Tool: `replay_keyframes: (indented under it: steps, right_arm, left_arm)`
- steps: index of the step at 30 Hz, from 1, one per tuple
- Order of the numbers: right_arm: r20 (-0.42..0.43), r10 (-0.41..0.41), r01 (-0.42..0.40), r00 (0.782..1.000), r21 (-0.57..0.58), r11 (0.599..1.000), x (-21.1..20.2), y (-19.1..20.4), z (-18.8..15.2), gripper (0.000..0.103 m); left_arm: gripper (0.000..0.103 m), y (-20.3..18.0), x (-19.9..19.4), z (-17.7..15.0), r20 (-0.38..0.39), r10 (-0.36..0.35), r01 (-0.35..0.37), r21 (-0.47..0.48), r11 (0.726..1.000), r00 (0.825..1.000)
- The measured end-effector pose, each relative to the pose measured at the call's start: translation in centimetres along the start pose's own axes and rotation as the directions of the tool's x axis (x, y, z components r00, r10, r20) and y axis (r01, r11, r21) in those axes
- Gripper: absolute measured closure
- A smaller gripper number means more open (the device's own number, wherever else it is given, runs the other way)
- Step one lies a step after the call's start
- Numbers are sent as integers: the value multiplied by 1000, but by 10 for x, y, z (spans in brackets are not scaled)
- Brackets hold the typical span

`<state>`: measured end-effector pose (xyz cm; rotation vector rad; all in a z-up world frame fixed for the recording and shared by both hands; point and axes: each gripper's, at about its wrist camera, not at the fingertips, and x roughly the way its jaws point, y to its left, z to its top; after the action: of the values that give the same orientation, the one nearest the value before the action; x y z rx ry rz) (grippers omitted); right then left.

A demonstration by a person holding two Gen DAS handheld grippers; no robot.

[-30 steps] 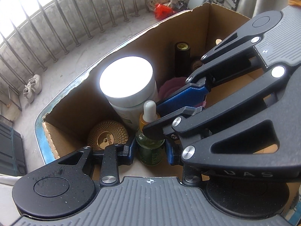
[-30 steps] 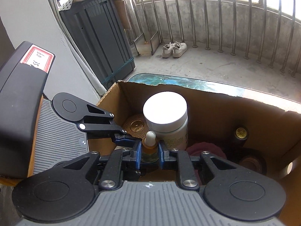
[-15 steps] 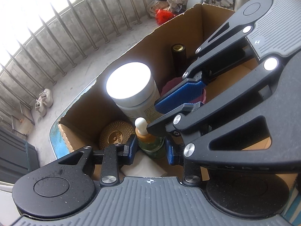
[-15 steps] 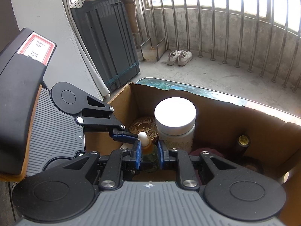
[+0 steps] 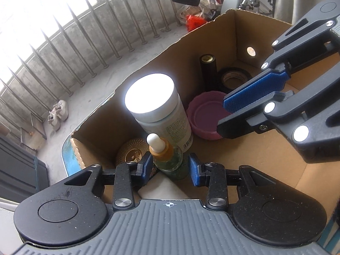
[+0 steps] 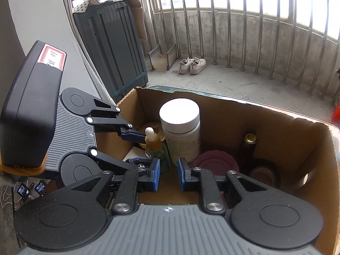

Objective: Organize rigid objects
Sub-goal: 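Withdraw the right tool and move toward the green-capped tube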

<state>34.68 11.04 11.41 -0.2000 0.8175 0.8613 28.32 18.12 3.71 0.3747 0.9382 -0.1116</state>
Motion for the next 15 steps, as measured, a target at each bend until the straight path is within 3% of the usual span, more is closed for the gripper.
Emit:
replay_keyframes:
  steps: [2, 6, 8, 10, 12, 15]
  right_arm:
    - [25, -8, 8, 1000, 7, 1000, -13, -1, -1, 81]
    - [78, -12, 7, 997, 55, 998, -45, -5, -9, 81]
    - [120, -10, 0, 993, 85, 996, -70, -15, -23, 81]
    - [152, 2, -21, 988, 123, 992, -96, -26, -41, 81]
    - [188, 45, -82, 981, 196, 977, -126, -43, -69, 81]
    - [198, -18, -18, 980, 182, 983, -147, -45, -104, 81]
  left_arm:
    - [56, 0, -7, -1, -4, 2, -2, -26, 1000, 1000]
    - [53, 2, -42, -16, 15, 75, -73, -131, 989, 997]
    - [53, -4, -77, -31, 124, 139, -118, -169, 979, 982]
    - [54, -19, -115, -47, 258, 158, -123, -146, 982, 953]
    - [54, -49, -143, -64, 358, 100, -69, -97, 993, 928]
    - [54, -93, -141, -77, 407, -51, 93, -83, 992, 912]
